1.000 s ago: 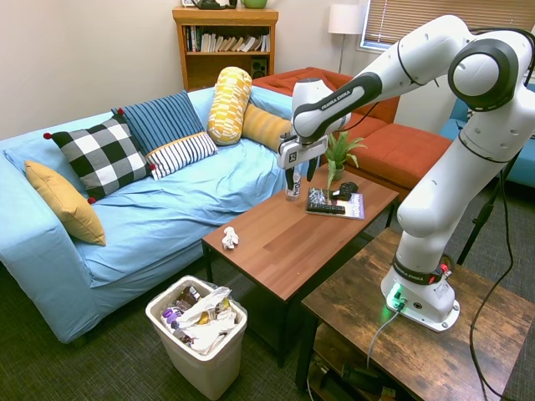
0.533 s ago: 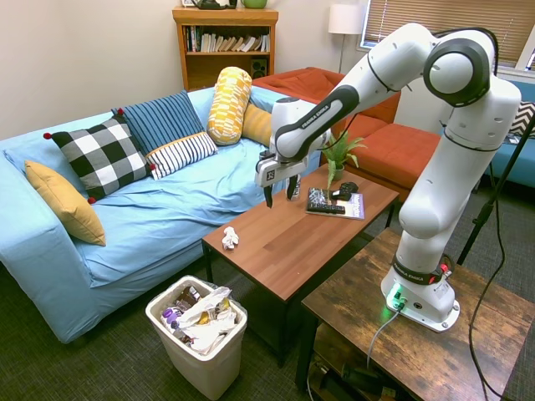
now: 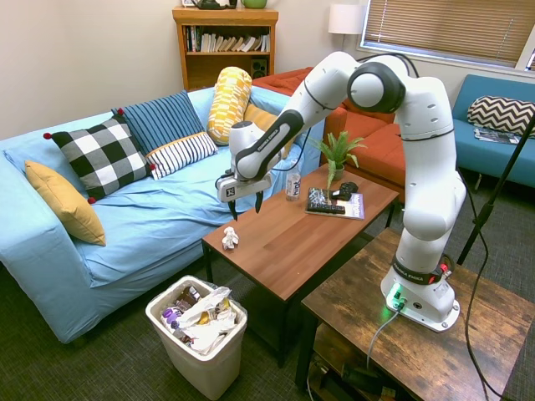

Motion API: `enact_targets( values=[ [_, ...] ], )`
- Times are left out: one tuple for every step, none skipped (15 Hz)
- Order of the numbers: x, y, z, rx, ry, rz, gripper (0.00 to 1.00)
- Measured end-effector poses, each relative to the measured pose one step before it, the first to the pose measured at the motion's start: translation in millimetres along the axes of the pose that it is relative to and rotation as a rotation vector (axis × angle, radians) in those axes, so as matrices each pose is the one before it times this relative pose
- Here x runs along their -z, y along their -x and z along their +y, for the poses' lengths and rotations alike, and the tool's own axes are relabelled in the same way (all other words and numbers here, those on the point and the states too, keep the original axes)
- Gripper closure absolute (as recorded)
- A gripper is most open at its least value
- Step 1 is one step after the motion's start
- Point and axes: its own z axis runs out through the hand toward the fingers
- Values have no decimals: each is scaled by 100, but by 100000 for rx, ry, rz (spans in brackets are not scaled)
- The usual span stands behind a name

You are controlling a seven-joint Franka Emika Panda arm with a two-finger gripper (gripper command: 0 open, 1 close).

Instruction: Throw the tissue in the trash bin

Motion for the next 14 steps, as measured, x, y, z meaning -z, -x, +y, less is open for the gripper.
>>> enact_targets(
  values=[
    [-1257,-428,-1194,-1319,955,-169,0],
    [-1169,-290,-1228,-1216,839,-597,0],
    [-907,-208,-1069,-1020,649,-493,0],
    [-696,-159,-973,-1026,515,-64,0],
    [-670,-137,-943,-1279,596,117,0],
    [-740,-234,-727,-1203,982,293,0],
    [-976,-297,-596,-1247,1210,102,0],
    [-1112,-361,-583,-973,846,-110,0],
    [-1003,-345,-489,-695,512,-63,0],
    [-1035,-219,-431,-574,554,-333,0],
    [-1058,-125,-344,-493,809,-430,0],
    [-989,-63,-305,-419,734,-403,0],
    [-744,-15,-218,-240,639,-339,100],
    [-530,42,-147,-98,329,-246,100]
  ],
)
